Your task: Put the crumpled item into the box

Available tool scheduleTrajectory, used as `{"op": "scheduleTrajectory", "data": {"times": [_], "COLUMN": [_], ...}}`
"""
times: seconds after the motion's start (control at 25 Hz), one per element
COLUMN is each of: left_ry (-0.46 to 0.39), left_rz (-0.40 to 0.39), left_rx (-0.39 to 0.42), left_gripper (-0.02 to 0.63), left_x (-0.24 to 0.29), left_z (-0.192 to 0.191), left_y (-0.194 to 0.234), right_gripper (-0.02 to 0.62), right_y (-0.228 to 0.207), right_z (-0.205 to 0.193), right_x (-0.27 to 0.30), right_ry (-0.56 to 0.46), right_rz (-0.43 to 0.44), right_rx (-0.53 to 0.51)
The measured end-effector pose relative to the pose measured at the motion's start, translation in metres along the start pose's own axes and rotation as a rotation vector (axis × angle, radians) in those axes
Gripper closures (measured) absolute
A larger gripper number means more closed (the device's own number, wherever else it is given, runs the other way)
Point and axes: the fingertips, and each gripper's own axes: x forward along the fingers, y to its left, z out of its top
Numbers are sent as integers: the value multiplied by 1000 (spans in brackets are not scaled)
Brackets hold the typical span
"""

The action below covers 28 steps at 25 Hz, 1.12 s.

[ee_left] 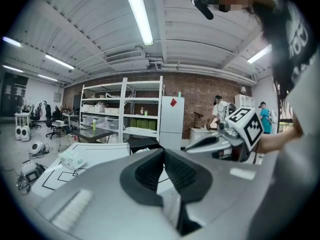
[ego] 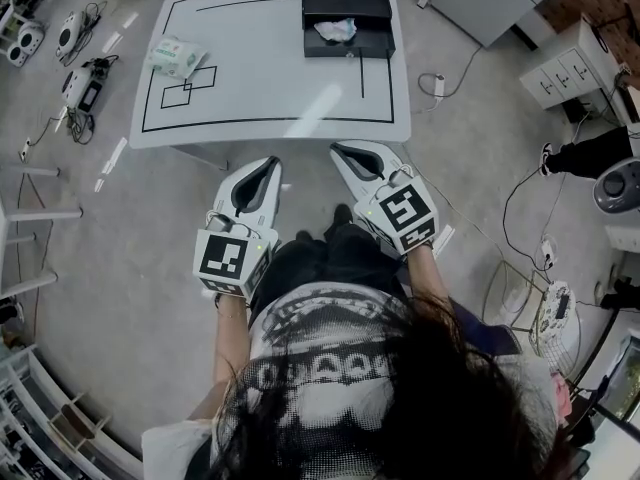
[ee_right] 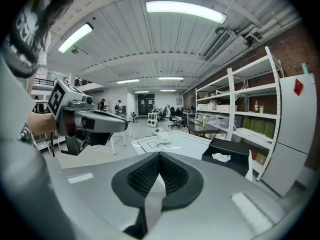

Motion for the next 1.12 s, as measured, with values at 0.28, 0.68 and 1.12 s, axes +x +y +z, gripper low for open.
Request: {"op": "scheduleTrajectory", "data": {"times": [0.28, 0.68, 1.12], "left_ry": [-13, -36, -56], "left_rz": [-18, -37, -46], "left_rx": [10, 24, 25], "left_gripper": [606, 606, 606], "left_x": [-24, -42, -55], "left_z": [-6, -6, -10], "left_y": [1, 2, 3], "right_gripper": [592, 592, 592], "right_y": [24, 38, 45], "right_z": [-2, -2, -6], "right_x": [-4, -10, -14], "right_ry": [14, 26, 35], "right_rz": [-46, -77, -109], "right_rx": [6, -14, -26]}}
